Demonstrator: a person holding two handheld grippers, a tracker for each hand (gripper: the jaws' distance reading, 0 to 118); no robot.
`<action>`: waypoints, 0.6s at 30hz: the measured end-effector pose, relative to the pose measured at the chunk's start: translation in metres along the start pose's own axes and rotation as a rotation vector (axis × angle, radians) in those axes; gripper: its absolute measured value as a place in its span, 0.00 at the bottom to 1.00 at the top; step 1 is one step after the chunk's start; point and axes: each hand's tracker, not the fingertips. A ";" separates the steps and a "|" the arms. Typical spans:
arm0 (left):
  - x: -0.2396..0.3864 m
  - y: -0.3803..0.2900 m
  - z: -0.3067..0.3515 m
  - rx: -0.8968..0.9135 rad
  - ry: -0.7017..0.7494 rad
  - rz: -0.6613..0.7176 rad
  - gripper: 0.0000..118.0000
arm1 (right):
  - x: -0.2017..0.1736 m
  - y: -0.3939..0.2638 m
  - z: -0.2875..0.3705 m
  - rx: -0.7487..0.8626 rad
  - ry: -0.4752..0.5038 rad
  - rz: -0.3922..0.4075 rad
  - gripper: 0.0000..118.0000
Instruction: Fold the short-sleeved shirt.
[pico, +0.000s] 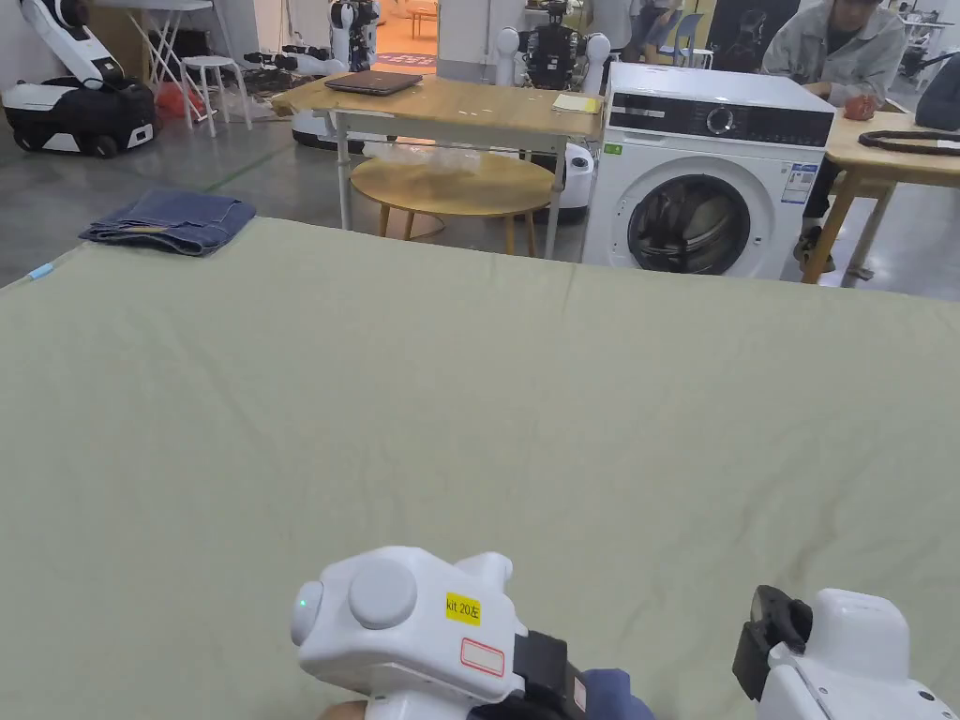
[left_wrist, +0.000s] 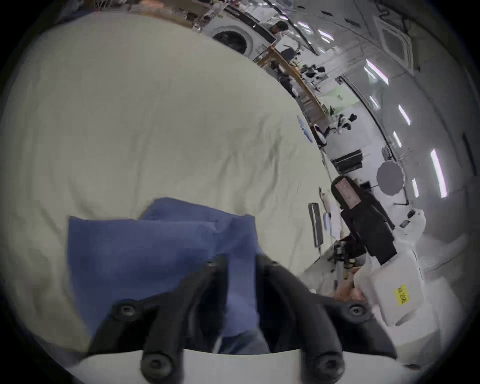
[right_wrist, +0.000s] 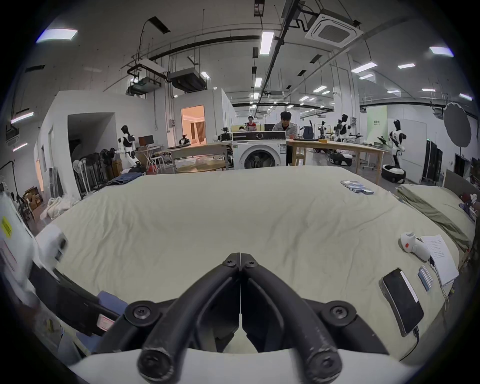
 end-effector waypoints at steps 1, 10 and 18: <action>-0.004 -0.001 -0.012 -0.037 -0.033 0.021 0.10 | 0.000 0.000 0.000 -0.002 0.000 0.000 0.00; -0.028 -0.017 -0.081 -0.065 -0.086 0.091 0.00 | 0.002 -0.002 0.002 -0.001 -0.004 0.004 0.00; -0.008 -0.012 -0.050 -0.008 -0.035 -0.038 0.00 | 0.001 -0.003 -0.001 0.003 -0.001 -0.003 0.00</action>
